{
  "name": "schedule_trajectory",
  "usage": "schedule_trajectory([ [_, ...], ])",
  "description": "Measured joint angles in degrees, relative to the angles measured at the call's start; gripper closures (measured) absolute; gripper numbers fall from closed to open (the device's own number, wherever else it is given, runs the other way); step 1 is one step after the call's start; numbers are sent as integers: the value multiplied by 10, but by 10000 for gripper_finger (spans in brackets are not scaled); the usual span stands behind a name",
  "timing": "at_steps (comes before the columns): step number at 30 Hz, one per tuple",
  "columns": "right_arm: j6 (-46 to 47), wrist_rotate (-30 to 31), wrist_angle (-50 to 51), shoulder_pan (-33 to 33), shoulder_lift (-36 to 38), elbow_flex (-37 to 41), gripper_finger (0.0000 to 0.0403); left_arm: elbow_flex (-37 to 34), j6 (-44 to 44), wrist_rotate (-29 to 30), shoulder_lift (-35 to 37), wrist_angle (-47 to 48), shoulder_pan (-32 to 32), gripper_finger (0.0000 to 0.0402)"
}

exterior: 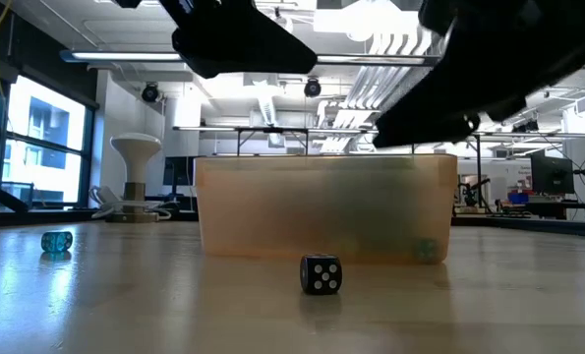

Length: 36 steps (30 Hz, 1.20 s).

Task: Pick & Place Dice
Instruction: Put the large violet die into the orange bin

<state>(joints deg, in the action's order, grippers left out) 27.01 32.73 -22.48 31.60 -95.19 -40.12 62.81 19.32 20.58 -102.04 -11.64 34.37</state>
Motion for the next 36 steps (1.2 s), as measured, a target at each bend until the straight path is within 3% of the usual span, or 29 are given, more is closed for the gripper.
schedule_trajectory([
  [11, -115, 111, -131, 14, 1, 0, 130, 0, -4, 0, 0, -2, 0, 2],
  [19, -132, 102, -143, 14, 1, 0, 96, 0, -1, -2, 0, -9, 1, 2],
  [26, -134, 75, -142, 14, 1, 0, 96, 0, -18, -70, 0, -35, 3, 2],
  [33, -134, 75, -141, 14, 1, 0, 97, 0, -1, -1, 0, -40, 21, 2],
  [36, -134, 75, -141, 14, 1, 0, 97, 0, -18, 2, 0, -39, 26, 2],
])
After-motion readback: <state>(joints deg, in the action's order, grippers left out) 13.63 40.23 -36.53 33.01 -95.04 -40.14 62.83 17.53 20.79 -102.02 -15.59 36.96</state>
